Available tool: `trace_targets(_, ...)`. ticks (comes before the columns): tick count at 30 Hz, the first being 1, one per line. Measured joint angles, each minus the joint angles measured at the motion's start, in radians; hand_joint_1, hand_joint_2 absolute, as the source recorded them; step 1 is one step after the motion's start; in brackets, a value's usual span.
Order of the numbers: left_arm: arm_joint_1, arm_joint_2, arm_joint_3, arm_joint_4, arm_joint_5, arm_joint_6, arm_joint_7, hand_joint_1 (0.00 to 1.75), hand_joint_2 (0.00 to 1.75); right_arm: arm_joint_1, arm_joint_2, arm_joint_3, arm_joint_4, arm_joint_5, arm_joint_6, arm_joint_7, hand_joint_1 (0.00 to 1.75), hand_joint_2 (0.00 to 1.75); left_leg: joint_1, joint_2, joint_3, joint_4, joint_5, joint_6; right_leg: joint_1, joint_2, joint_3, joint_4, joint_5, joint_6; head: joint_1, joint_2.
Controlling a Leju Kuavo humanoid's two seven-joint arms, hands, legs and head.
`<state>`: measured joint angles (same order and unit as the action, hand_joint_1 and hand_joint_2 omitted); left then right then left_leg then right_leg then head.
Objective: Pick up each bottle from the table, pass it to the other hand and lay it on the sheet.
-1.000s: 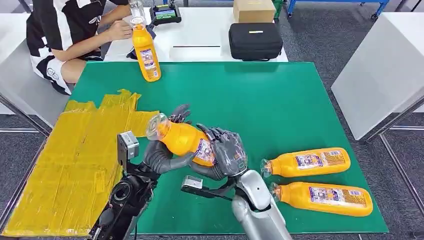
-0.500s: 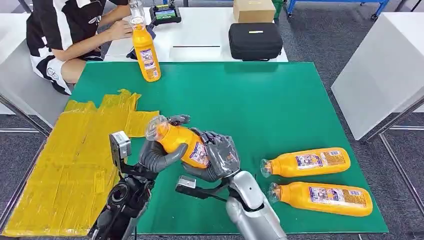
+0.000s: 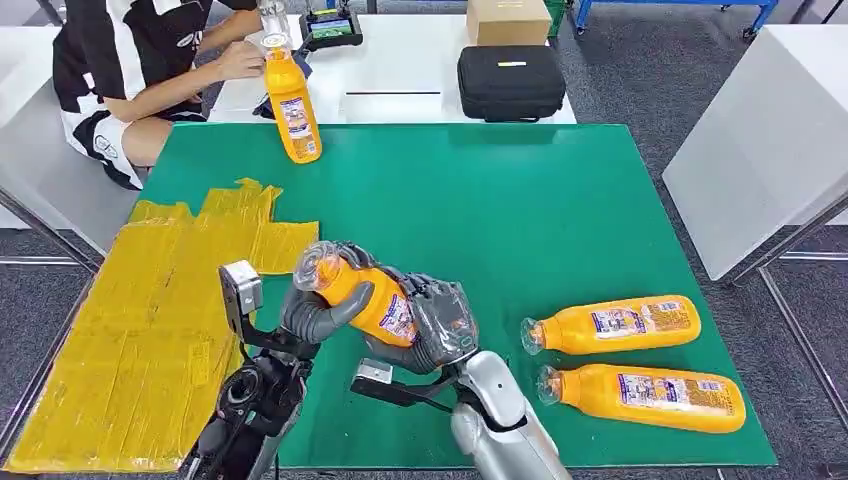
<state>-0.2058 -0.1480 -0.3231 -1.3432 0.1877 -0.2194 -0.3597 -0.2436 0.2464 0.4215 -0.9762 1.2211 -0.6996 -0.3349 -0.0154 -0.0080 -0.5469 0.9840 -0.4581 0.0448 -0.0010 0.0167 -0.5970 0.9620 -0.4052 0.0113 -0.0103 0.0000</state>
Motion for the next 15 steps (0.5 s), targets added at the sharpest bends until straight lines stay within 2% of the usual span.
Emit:
trace_targets(1,0.0,-0.001,0.0,0.002,0.0,0.001,0.0,1.75,1.75,0.003,0.0,0.0,0.0,-0.002,0.0,0.0,0.0,1.75,0.0,0.0,0.0,0.0,0.0,0.0,0.0,0.0,0.0,0.0,0.0,0.0,0.0,0.0)
trace_targets(6,0.0,-0.006,0.0,0.002,-0.001,0.017,-0.003,1.75,1.75,0.021,-0.004,-0.003,-0.026,-0.076,0.0,-0.029,0.0,1.75,0.0,0.0,0.0,0.0,0.0,0.0,0.0,0.0,0.0,0.0,0.0,0.0,0.0,0.0)
trace_targets(9,0.002,-0.006,0.0,0.004,-0.001,0.035,-0.006,1.75,1.75,0.033,-0.013,0.002,-0.064,-0.278,0.03,-0.05,0.0,1.75,0.0,0.0,0.0,0.0,0.0,0.0,0.0,0.0,0.0,0.0,0.0,0.0,0.0,0.0)
trace_targets(11,0.007,-0.003,0.001,0.004,0.0,0.042,-0.006,1.75,1.75,0.047,-0.029,0.006,-0.111,-0.358,0.046,-0.051,0.0,1.75,0.0,-0.001,0.0,0.0,0.0,0.0,0.0,0.0,0.0,0.0,0.0,0.0,0.0,0.0)
trace_targets(15,0.013,0.0,0.001,0.004,0.0,0.044,-0.006,1.75,1.75,0.065,-0.057,0.023,-0.177,-0.381,0.055,-0.051,0.0,1.75,0.0,0.0,0.0,0.0,0.0,0.0,0.0,0.0,0.0,0.0,0.0,0.0,0.0,0.0)
